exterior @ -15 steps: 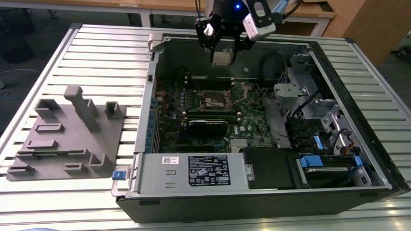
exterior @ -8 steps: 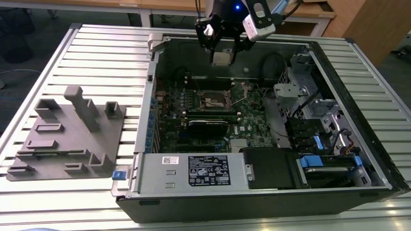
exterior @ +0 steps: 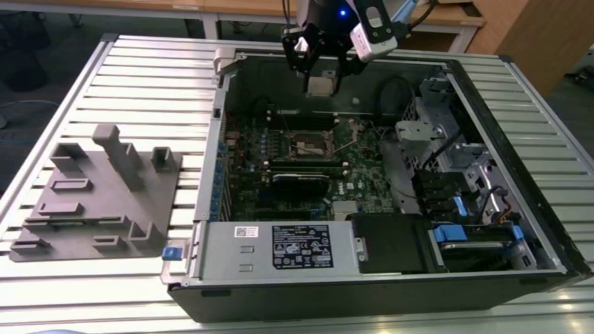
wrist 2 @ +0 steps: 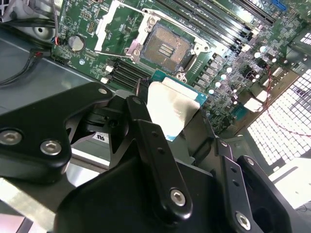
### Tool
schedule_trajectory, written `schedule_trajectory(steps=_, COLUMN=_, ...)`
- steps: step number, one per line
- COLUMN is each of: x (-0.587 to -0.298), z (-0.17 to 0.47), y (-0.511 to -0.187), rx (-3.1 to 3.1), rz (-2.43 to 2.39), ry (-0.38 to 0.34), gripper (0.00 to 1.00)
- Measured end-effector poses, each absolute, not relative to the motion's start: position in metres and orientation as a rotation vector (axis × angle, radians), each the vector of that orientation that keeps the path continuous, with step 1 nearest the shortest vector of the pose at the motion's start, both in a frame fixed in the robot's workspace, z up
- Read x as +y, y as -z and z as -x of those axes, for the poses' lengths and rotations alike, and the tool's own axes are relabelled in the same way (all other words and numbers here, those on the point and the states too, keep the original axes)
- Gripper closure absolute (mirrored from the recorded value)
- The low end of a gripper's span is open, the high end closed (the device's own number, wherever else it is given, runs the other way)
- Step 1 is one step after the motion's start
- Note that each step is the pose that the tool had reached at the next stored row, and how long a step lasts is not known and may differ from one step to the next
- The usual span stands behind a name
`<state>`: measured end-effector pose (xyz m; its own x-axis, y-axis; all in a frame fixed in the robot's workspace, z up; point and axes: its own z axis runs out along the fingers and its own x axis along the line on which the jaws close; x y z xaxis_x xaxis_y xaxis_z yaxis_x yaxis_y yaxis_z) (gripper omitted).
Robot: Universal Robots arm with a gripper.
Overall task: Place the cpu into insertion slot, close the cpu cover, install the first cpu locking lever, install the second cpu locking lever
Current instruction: 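Place the cpu into insertion slot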
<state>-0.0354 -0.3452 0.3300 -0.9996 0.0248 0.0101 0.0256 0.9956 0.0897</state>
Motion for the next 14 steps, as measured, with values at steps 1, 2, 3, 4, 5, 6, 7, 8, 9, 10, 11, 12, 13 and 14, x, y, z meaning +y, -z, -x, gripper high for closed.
schedule_trajectory(steps=1, x=-0.3452, z=0.0354, y=-0.3298, rx=-3.129, rz=0.039, ry=0.141, gripper=0.46)
schedule_trajectory(steps=2, x=-0.3453, z=0.0355, y=-0.3298, rx=-3.129, rz=0.039, ry=0.140, gripper=0.46)
schedule_trajectory(steps=3, x=-0.3453, z=0.0354, y=-0.3295, rx=-3.129, rz=0.039, ry=0.141, gripper=0.46)
schedule_trajectory(steps=4, x=-0.3452, z=0.0355, y=-0.3294, rx=-3.129, rz=0.039, ry=0.141, gripper=0.46)
schedule_trajectory(steps=5, x=-0.3452, z=0.0354, y=-0.3294, rx=-3.129, rz=0.039, ry=0.141, gripper=0.46)
schedule_trajectory(steps=6, x=-0.3452, z=0.0354, y=-0.3294, rx=-3.129, rz=0.039, ry=0.141, gripper=0.46)
schedule_trajectory(steps=7, x=-0.3453, z=0.0355, y=-0.3293, rx=-3.129, rz=0.039, ry=0.141, gripper=0.46)
schedule_trajectory(steps=8, x=-0.3452, z=0.0354, y=-0.3289, rx=-3.129, rz=0.039, ry=0.141, gripper=0.46)
schedule_trajectory(steps=9, x=-0.3452, z=0.0354, y=-0.3283, rx=-3.129, rz=0.039, ry=0.141, gripper=0.46)
schedule_trajectory(steps=10, x=-0.3453, z=0.0354, y=-0.3280, rx=-3.129, rz=0.039, ry=0.141, gripper=0.46)
schedule_trajectory(steps=11, x=-0.3452, z=0.0355, y=-0.3279, rx=-3.129, rz=0.039, ry=0.141, gripper=0.46)
schedule_trajectory(steps=12, x=-0.3453, z=0.0355, y=-0.3279, rx=-3.129, rz=0.039, ry=0.141, gripper=0.46)
schedule_trajectory(steps=13, x=-0.3453, z=0.0355, y=-0.3279, rx=-3.129, rz=0.039, ry=0.140, gripper=0.46)
schedule_trajectory(steps=14, x=-0.3452, z=0.0354, y=-0.3278, rx=-3.129, rz=0.039, ry=0.141, gripper=0.46)
